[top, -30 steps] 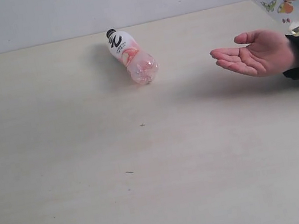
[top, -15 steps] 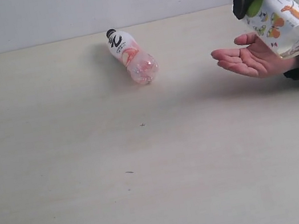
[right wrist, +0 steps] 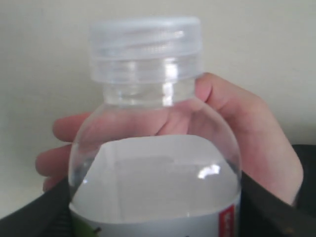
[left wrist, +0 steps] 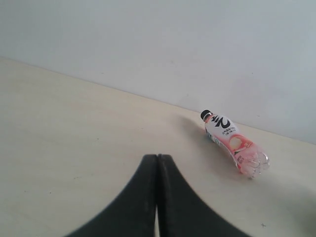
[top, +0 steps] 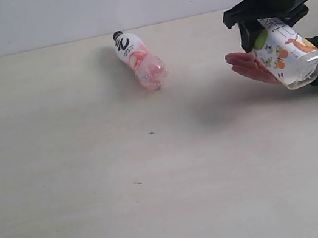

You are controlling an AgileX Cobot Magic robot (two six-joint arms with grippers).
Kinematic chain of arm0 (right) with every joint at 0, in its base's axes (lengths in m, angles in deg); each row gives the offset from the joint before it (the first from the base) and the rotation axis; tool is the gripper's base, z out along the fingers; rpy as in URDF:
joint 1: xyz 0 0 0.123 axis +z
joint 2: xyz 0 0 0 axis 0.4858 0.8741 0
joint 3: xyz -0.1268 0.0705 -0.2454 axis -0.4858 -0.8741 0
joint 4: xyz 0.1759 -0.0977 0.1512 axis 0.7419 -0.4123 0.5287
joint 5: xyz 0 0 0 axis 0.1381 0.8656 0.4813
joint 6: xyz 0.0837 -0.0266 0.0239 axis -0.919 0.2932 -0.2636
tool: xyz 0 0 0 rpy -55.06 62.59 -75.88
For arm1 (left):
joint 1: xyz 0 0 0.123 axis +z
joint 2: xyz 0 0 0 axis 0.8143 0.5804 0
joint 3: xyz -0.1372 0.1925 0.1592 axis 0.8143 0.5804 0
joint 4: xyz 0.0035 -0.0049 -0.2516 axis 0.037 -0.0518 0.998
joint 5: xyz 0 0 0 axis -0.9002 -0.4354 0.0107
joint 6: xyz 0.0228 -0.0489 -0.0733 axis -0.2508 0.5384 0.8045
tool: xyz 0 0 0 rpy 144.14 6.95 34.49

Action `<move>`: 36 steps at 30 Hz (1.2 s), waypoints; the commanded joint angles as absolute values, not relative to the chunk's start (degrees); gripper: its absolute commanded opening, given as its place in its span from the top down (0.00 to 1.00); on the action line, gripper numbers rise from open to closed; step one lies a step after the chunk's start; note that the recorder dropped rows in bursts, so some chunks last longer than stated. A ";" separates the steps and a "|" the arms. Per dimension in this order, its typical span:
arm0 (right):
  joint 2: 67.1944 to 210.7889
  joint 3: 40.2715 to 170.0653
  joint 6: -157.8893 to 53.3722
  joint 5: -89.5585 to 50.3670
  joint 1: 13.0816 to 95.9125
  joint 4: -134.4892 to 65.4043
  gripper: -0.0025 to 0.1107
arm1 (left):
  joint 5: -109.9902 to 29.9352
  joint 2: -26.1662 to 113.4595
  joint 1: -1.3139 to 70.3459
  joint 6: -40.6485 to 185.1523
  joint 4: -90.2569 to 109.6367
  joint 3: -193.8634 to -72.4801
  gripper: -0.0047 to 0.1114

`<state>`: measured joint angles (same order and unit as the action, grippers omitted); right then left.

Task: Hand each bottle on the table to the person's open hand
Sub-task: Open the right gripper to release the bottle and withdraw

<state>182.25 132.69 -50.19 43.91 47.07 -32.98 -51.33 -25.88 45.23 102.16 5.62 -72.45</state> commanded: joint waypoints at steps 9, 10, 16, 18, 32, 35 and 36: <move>182.86 132.56 -51.19 41.63 47.04 -32.93 0.98 | -51.41 -26.17 45.08 102.02 5.38 -72.48 0.96; 182.96 132.56 -51.19 41.63 47.04 -32.93 0.98 | -51.41 -26.17 45.08 102.02 5.38 -72.48 0.96; 183.54 132.56 -51.30 41.63 47.04 -32.93 0.90 | -51.41 -26.17 45.08 102.02 5.38 -72.48 0.96; 183.54 132.56 -51.30 41.84 47.04 -32.93 0.84 | -51.41 -26.17 45.08 102.02 5.38 -72.48 0.96; 183.42 132.56 -51.30 41.36 47.04 -32.93 0.22 | -51.41 -26.17 45.08 102.02 5.38 -72.48 0.96; 183.42 132.69 -51.30 40.94 47.04 -32.93 0.22 | -51.41 -26.17 45.08 102.02 5.38 -72.48 0.96; 183.00 132.69 -51.16 40.26 47.04 -33.04 0.22 | -51.41 -26.17 45.08 102.02 5.38 -72.48 0.96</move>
<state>183.54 132.56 -51.22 41.75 47.07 -32.98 -51.55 -25.88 45.23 102.16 5.62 -72.45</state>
